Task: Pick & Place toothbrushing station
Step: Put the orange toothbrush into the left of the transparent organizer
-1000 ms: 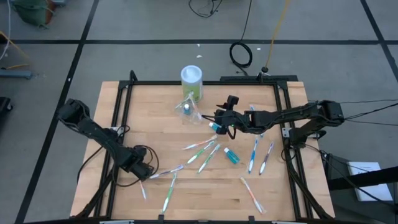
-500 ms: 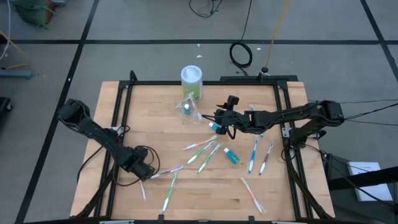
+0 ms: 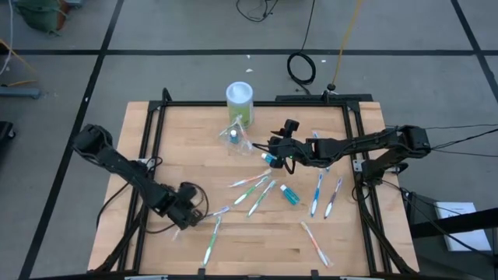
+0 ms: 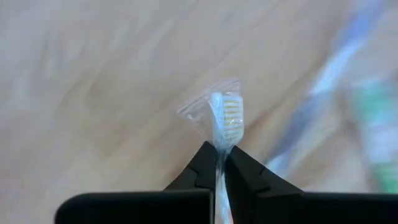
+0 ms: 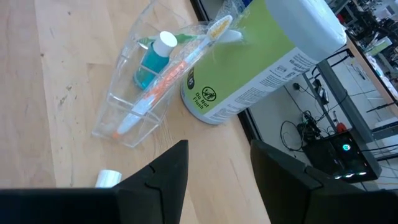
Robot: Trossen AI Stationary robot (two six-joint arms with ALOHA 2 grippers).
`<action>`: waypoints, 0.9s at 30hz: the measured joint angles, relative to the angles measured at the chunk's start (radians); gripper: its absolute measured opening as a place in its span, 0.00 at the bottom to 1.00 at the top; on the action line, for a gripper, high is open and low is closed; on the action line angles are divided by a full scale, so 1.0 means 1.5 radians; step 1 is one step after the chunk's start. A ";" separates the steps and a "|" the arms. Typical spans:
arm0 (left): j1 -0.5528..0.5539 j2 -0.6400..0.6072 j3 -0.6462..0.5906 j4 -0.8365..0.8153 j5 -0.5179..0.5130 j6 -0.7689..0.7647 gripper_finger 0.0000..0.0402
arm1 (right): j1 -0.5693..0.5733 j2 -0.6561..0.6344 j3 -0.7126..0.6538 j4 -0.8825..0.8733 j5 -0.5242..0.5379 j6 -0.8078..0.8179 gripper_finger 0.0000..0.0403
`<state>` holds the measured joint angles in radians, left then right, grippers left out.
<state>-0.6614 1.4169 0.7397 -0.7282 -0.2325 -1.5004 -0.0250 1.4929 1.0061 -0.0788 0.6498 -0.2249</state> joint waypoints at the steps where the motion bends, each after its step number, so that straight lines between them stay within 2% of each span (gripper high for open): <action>1: 0.000 -0.006 0.011 -0.003 -0.035 0.029 0.02 | 0.000 0.000 0.000 0.000 0.000 0.000 0.41; 5: 0.020 -0.029 0.055 -0.011 -0.195 0.137 0.06 | 0.000 0.000 0.000 0.000 0.000 0.000 0.41; 9: 0.062 -0.049 0.079 -0.011 -0.393 0.175 0.10 | 0.000 0.000 0.000 -0.001 0.000 0.000 0.41; 12: 0.110 -0.059 0.089 -0.005 -0.481 0.229 0.11 | 0.000 0.000 0.000 -0.001 0.000 0.002 0.41; 16: 0.194 -0.074 0.091 0.048 -0.499 0.324 0.08 | 0.004 0.000 0.000 -0.008 0.000 0.036 0.41; 20: 0.282 -0.078 0.091 0.177 -0.499 0.485 0.05 | 0.005 0.000 0.000 -0.010 -0.011 0.081 0.41; 24: 0.364 -0.078 0.091 0.347 -0.486 0.704 0.05 | 0.005 0.000 -0.002 -0.011 -0.077 0.124 0.41; 27: 0.424 -0.078 0.091 0.470 -0.459 0.832 0.07 | 0.005 0.000 -0.018 -0.001 -0.139 0.131 0.41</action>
<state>-0.0249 1.2995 0.8764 -0.0231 -0.9212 -0.2524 -0.0177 1.4929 0.9797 -0.0808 0.4418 -0.0283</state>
